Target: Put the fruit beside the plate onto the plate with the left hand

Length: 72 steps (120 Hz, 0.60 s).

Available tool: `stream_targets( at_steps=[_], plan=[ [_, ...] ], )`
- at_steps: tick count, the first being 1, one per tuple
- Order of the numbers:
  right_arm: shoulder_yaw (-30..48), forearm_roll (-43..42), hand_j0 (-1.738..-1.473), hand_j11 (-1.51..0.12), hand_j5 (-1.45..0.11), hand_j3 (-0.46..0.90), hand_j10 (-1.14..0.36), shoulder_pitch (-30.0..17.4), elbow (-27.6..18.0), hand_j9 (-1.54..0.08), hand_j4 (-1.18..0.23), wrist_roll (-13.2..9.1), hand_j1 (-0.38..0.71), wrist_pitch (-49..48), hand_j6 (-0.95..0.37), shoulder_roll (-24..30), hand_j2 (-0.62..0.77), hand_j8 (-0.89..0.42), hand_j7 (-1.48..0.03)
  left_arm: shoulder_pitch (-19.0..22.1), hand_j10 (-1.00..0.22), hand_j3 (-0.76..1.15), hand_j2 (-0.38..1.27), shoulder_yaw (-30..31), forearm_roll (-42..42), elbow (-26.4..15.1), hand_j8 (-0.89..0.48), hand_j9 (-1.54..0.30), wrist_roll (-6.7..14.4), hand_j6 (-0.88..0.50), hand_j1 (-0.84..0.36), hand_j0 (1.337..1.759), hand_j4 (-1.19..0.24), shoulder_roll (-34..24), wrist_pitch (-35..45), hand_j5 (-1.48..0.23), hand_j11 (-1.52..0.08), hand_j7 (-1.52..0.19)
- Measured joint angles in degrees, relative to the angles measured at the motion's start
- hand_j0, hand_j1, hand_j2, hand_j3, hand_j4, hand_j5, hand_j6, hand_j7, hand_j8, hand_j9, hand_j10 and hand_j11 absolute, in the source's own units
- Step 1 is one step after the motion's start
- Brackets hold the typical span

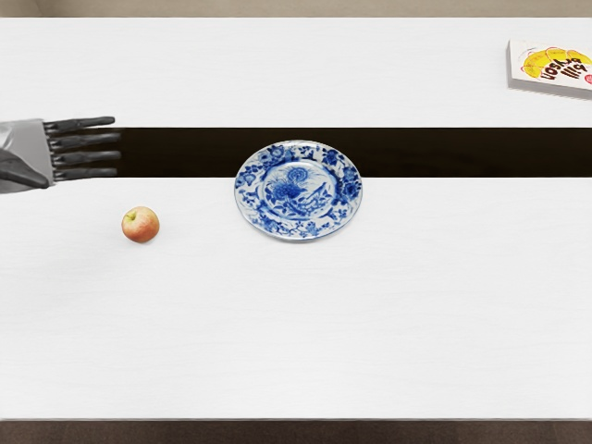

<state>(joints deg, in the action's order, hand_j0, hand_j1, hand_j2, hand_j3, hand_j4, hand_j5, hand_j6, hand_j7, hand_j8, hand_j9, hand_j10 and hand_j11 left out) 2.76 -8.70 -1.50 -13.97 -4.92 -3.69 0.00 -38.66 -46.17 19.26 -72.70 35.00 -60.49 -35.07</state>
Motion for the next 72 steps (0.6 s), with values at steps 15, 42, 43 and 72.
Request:
stream_targets(
  at_steps=[15,42,43,72],
  plan=[
    [-0.19,0.0,-1.658,-0.02,-0.02,0.0,-0.02,-0.03,-0.01,-0.02,-0.02,0.0,-0.33,0.0,-0.02,0.0,0.0,-0.02,-0.02,-0.12,0.0,0.0,0.0,0.08,-0.41,0.14,0.0,0.0,0.0,0.01,0.35,1.658,0.0,-0.54,0.0,0.0,0.0,0.0],
    [-0.29,0.0,-1.658,-0.02,-0.02,0.0,-0.02,-0.15,-0.01,-0.02,-0.02,0.0,-0.33,0.0,-0.02,0.0,0.0,-0.02,-0.02,-8.7,0.0,0.0,0.0,-0.07,-20.4,-3.37,0.0,0.0,0.0,0.0,0.35,1.658,0.0,-1.7,0.0,0.0,0.0,0.0],
    [-0.29,0.0,-1.658,-0.02,-0.02,0.0,-0.02,-0.15,-0.01,-0.02,-0.02,0.0,-0.33,0.0,-0.02,0.0,0.0,-0.02,-0.02,-8.83,0.0,0.0,0.0,-0.06,-21.33,-3.76,0.0,0.0,0.0,0.0,0.35,1.658,0.0,-1.59,0.01,0.0,0.0,0.0],
    [-0.3,0.0,-1.658,-0.02,-0.02,0.0,-0.02,-0.17,-0.01,-0.02,-0.02,0.0,-0.33,0.0,-0.02,0.0,0.0,-0.02,-0.02,-17.58,0.0,0.0,0.0,1.84,-38.79,-9.38,0.0,0.0,0.0,0.0,0.35,1.658,0.0,6.63,0.02,0.0,0.0,0.0]
  ],
)
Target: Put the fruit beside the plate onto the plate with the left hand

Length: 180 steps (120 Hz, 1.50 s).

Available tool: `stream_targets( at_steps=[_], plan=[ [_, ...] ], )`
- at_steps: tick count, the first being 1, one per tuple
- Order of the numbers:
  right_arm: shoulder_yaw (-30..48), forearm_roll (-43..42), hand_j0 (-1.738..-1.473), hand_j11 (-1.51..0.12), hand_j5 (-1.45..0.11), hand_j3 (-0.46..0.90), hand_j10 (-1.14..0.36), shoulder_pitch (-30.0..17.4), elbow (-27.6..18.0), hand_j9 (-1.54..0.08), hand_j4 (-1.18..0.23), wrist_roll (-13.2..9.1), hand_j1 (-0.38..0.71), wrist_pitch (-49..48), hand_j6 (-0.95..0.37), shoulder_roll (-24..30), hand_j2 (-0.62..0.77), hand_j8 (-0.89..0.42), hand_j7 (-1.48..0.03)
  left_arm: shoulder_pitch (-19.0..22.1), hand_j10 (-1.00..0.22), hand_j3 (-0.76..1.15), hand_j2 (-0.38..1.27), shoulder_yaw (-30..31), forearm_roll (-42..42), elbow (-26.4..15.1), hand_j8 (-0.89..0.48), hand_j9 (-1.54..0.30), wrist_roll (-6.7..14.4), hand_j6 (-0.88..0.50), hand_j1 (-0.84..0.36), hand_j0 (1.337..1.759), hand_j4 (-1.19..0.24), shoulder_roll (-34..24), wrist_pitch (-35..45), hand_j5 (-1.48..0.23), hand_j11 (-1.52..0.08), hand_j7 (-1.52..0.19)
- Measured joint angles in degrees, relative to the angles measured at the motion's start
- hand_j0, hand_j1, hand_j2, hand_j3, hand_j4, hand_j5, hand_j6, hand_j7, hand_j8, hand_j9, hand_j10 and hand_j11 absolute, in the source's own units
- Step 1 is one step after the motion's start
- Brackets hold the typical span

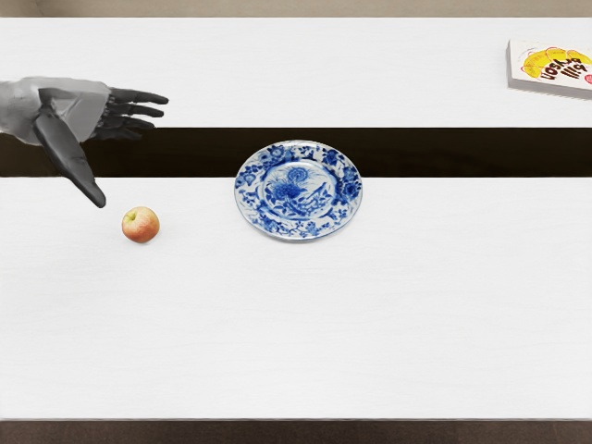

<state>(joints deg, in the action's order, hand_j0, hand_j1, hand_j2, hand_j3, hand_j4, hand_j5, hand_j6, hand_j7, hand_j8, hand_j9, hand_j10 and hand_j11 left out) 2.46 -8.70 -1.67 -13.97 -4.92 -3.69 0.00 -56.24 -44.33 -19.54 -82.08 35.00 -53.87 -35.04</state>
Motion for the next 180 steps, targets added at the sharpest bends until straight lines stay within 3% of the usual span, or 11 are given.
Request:
stream_targets(
  at_steps=[11,26,43,58,64,71,92,144,180],
  plan=[
    [0.0,0.0,-1.658,-0.02,-0.02,0.0,-0.02,0.0,0.0,-0.02,-0.02,0.0,-0.33,0.0,-0.02,0.0,0.0,-0.02,-0.02,-5.22,0.0,0.0,0.0,5.41,-2.44,-0.57,0.0,0.0,0.0,0.0,0.35,1.658,0.0,0.43,0.02,0.0,0.0,0.0],
    [0.0,0.0,-1.658,-0.02,-0.02,0.0,-0.02,0.0,0.0,-0.02,-0.02,0.0,-0.33,0.0,-0.02,0.0,0.0,-0.02,-0.02,-4.59,0.0,0.0,0.0,9.47,-5.33,-1.51,0.0,0.0,0.0,0.0,0.35,1.658,0.0,0.22,0.34,0.0,0.0,0.0],
    [0.0,0.0,-1.658,-0.02,-0.02,0.0,-0.02,0.0,0.0,-0.02,-0.02,0.0,-0.33,0.0,-0.02,0.0,0.0,-0.02,-0.02,-4.64,0.0,0.0,0.0,11.85,-9.48,-5.27,0.0,0.0,0.0,0.0,0.35,1.658,0.0,0.76,13.21,0.0,0.0,0.0],
    [0.0,0.0,-1.658,-0.02,-0.02,0.0,-0.02,0.0,0.0,-0.02,-0.02,0.0,-0.33,0.0,-0.02,0.0,0.0,-0.02,-0.02,-4.93,0.0,0.0,0.0,13.8,-15.97,-6.79,0.0,0.0,0.0,0.0,0.35,1.658,0.0,0.87,20.04,0.0,0.0,0.0],
    [0.0,0.0,-1.658,-0.02,-0.02,0.0,-0.02,0.0,0.0,-0.02,-0.02,0.0,-0.33,0.0,-0.02,0.0,0.0,-0.02,-0.02,-5.29,0.0,0.0,0.0,15.83,-19.58,-7.83,0.0,0.0,0.0,0.0,0.35,1.658,0.0,4.21,21.28,0.0,0.0,0.0],
    [0.0,0.0,-1.658,-0.02,-0.02,0.0,-0.02,0.0,0.0,-0.02,-0.02,0.0,-0.33,0.0,-0.02,0.0,0.0,-0.02,-0.02,-4.5,0.0,0.0,0.0,17.94,-25.49,-8.51,0.0,0.0,0.0,-0.01,0.35,1.658,0.0,7.58,22.56,0.0,0.0,0.0],
    [0.0,0.0,-1.658,-0.02,-0.02,0.0,-0.02,0.0,0.0,-0.02,-0.02,0.0,-0.33,0.0,-0.02,0.0,0.0,-0.02,-0.02,-4.47,0.0,0.0,0.0,22.85,-36.95,-9.28,-0.01,0.0,0.0,-0.01,0.35,1.658,0.0,7.91,28.47,0.0,0.0,0.0],
    [0.0,0.0,-1.658,-0.02,-0.02,0.0,-0.02,0.0,0.0,-0.02,-0.02,0.0,-0.33,0.0,-0.02,0.0,0.0,-0.02,-0.02,1.19,-0.02,0.0,0.01,28.62,-45.44,-9.52,-0.02,-0.02,0.0,-0.02,0.33,1.658,-0.02,10.45,40.45,-0.03,-0.02,-0.03],
    [0.0,0.0,-1.658,-0.02,-0.02,0.0,-0.02,0.0,0.0,-0.02,-0.02,0.0,-0.33,0.0,-0.02,0.0,0.0,-0.02,-0.02,2.78,-0.16,0.0,0.03,29.19,-49.18,-9.24,-0.16,-0.2,0.0,-0.16,0.17,1.658,-0.16,11.33,42.7,-0.2,-0.2,-0.2]
  ],
)
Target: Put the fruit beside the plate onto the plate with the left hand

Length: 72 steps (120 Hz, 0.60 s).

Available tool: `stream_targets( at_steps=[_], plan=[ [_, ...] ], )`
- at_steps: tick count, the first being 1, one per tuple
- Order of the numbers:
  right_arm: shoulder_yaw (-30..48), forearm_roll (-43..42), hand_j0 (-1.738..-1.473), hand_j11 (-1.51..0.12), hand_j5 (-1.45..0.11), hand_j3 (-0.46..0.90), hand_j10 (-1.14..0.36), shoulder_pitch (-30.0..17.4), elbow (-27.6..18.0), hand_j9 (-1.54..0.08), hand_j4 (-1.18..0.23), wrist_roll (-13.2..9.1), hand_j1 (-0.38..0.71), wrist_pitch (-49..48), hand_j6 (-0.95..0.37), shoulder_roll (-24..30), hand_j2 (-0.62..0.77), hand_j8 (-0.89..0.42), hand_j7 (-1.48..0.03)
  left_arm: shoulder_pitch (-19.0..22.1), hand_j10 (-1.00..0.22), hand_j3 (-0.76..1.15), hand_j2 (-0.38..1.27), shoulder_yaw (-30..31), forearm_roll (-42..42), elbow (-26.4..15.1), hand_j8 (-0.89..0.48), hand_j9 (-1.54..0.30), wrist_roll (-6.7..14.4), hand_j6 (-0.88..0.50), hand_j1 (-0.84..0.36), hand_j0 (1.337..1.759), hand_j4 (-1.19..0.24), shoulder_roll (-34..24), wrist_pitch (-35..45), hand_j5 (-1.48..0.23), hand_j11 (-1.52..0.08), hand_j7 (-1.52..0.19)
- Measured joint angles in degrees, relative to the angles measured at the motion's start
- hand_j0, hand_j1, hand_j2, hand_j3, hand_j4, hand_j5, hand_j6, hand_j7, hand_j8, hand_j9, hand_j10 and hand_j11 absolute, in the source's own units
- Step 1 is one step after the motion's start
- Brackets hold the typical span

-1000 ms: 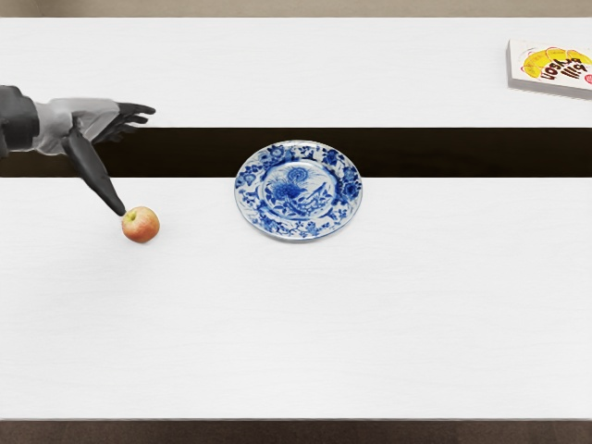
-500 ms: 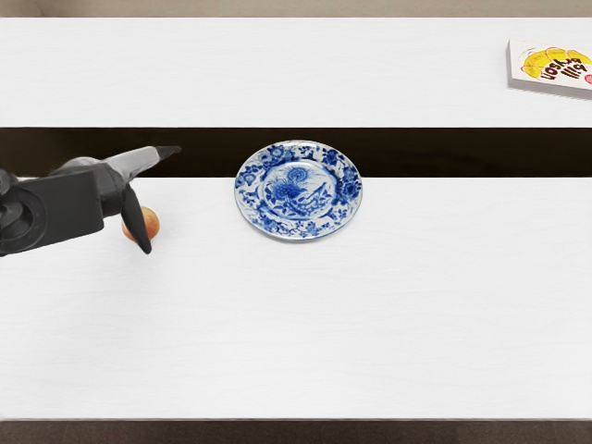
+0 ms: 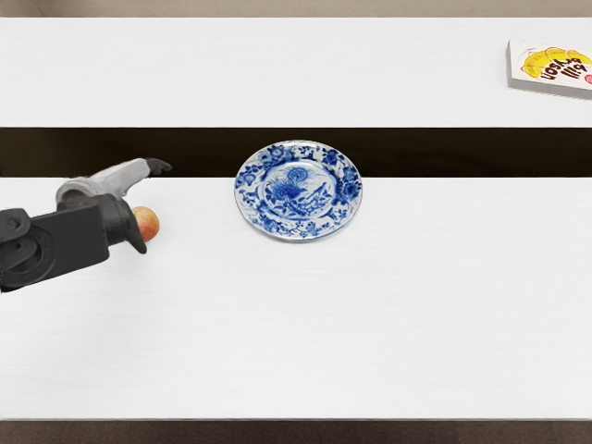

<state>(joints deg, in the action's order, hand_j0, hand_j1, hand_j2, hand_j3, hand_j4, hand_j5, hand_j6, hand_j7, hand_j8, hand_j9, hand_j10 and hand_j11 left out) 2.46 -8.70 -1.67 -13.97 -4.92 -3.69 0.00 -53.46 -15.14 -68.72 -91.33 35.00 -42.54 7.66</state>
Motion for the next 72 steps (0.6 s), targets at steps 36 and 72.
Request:
stream_targets(
  at_steps=[36,72],
  plan=[
    [0.0,0.0,-1.658,-0.02,-0.02,0.0,-0.02,0.0,0.0,-0.02,-0.02,0.0,-0.33,0.0,-0.02,0.0,0.0,-0.02,-0.02,0.99,-0.22,0.0,0.05,0.57,-0.22,1.11,-0.22,-0.28,0.0,-0.22,0.09,1.658,-0.22,0.69,0.65,-0.28,-0.28,-0.28],
    [0.0,0.0,-1.658,-0.02,-0.02,0.0,-0.02,0.0,0.0,-0.02,-0.02,0.0,-0.33,0.0,-0.02,0.0,0.0,-0.02,-0.02,1.23,-0.32,0.0,0.07,1.95,-0.18,2.31,-0.32,-0.41,0.0,-0.32,-0.03,1.658,-0.32,0.7,0.64,-0.41,-0.41,-0.41]
  ],
)
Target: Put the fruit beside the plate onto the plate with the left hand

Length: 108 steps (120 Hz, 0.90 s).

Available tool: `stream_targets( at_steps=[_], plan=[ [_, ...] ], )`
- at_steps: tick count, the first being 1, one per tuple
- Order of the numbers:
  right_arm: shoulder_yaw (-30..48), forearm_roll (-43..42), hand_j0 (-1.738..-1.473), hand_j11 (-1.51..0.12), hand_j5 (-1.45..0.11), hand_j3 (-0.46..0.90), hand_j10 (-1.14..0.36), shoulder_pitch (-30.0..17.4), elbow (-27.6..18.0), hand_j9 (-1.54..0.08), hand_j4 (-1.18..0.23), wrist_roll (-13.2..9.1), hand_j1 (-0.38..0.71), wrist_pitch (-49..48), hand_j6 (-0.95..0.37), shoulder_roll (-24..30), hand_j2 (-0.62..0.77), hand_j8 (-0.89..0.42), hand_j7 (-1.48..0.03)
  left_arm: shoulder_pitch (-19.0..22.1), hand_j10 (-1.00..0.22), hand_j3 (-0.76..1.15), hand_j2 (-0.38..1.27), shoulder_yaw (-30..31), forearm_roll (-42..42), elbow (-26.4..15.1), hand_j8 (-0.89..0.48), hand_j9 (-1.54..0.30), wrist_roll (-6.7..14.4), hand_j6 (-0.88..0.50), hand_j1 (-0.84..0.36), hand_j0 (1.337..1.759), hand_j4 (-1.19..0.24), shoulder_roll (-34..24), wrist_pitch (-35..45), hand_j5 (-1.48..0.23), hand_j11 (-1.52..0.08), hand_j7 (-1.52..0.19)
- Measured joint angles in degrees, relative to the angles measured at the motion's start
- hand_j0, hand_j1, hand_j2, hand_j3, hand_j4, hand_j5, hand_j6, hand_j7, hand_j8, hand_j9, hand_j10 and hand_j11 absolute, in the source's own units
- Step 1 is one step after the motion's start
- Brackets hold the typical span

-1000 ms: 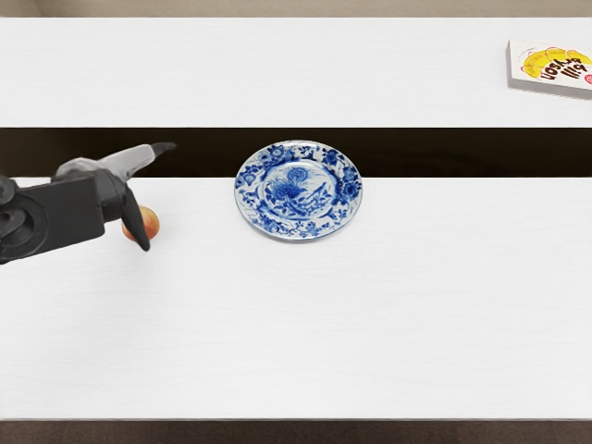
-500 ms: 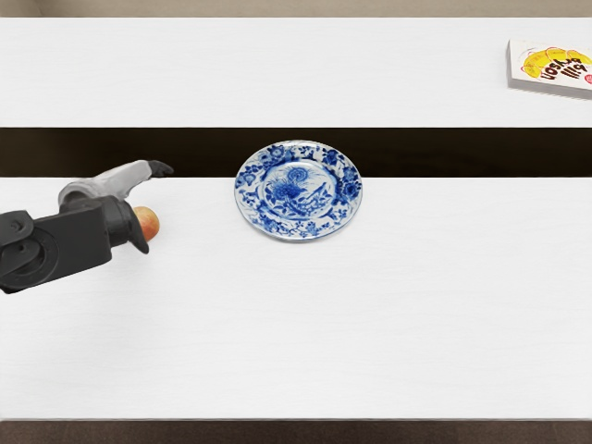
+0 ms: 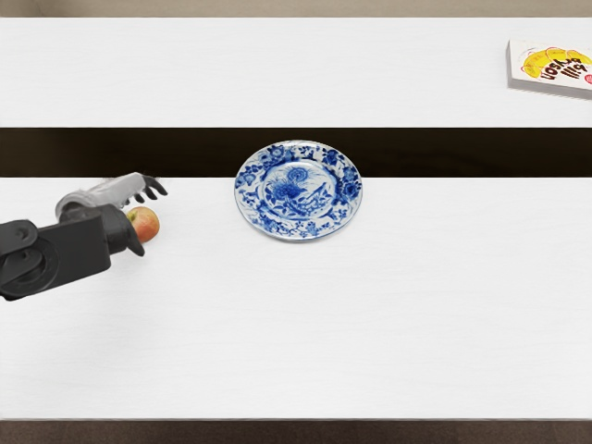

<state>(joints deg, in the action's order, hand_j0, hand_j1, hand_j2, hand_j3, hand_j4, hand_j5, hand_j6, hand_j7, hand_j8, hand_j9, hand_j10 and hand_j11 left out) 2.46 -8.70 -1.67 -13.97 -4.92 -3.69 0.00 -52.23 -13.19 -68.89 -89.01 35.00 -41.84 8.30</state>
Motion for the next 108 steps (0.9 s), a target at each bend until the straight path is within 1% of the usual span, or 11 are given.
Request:
stream_targets(
  at_steps=[30,48,74,82,100,102,108],
  plan=[
    [0.0,0.0,-1.658,-0.02,-0.02,0.0,-0.02,0.0,0.0,-0.02,-0.02,0.0,-0.33,0.0,-0.02,0.0,0.0,-0.02,-0.02,-0.06,-0.4,0.0,0.08,0.73,0.43,0.53,-0.4,-0.51,0.0,-0.4,-0.12,1.658,-0.4,0.0,-0.03,-0.51,-0.51,-0.51],
    [0.0,0.0,-1.658,-0.02,-0.02,0.0,-0.02,0.0,0.0,-0.02,-0.02,0.0,-0.33,0.0,-0.02,0.0,0.0,-0.02,-0.02,-0.15,-0.42,0.0,0.09,0.84,0.14,1.13,-0.42,-0.54,0.0,-0.42,-0.15,1.658,-0.42,-0.03,-0.04,-0.54,-0.54,-0.54],
    [0.0,0.0,-1.658,-0.02,-0.02,0.0,-0.02,0.0,0.0,-0.02,-0.02,0.0,-0.33,0.0,-0.02,0.0,0.0,-0.02,-0.02,-0.15,-0.42,0.0,0.09,0.82,-1.12,1.97,-0.42,-0.55,0.0,-0.42,-0.15,1.658,-0.42,0.0,1.03,-0.55,-0.55,-0.55],
    [0.0,0.0,-1.658,-0.02,-0.02,0.0,-0.02,0.0,0.0,-0.02,-0.02,0.0,-0.33,0.0,-0.02,0.0,0.0,-0.02,-0.02,-0.02,-0.42,0.0,0.1,0.95,-1.2,2.07,-0.42,-0.54,0.0,-0.42,-0.14,1.658,-0.42,0.0,3.27,-0.54,-0.54,-0.54],
    [0.0,0.0,-1.658,-0.02,-0.02,0.0,-0.02,0.0,0.0,-0.02,-0.02,0.0,-0.33,0.0,-0.02,0.0,0.0,-0.02,-0.02,0.0,-0.41,0.0,0.06,2.55,-1.34,2.18,-0.41,-0.54,0.02,-0.41,-0.16,1.656,-0.4,1.85,5.9,-0.54,-0.54,-0.54],
    [0.0,0.0,-1.658,-0.02,-0.02,0.0,-0.02,0.0,0.0,-0.02,-0.02,0.0,-0.33,0.0,-0.02,0.0,0.0,-0.02,-0.02,0.01,-0.4,0.0,0.08,2.67,-1.34,2.19,-0.4,-0.54,0.01,-0.4,-0.16,1.656,-0.4,1.91,6.02,-0.54,-0.54,-0.54],
    [0.0,0.0,-1.658,-0.02,-0.02,0.0,-0.02,0.0,0.0,-0.02,-0.02,0.0,-0.33,0.0,-0.02,0.0,0.0,-0.02,-0.02,-0.06,-0.4,0.0,0.09,3.28,-1.32,2.22,-0.41,-0.54,0.01,-0.4,-0.16,1.657,-0.4,2.3,6.32,-0.54,-0.54,-0.54]
  ],
)
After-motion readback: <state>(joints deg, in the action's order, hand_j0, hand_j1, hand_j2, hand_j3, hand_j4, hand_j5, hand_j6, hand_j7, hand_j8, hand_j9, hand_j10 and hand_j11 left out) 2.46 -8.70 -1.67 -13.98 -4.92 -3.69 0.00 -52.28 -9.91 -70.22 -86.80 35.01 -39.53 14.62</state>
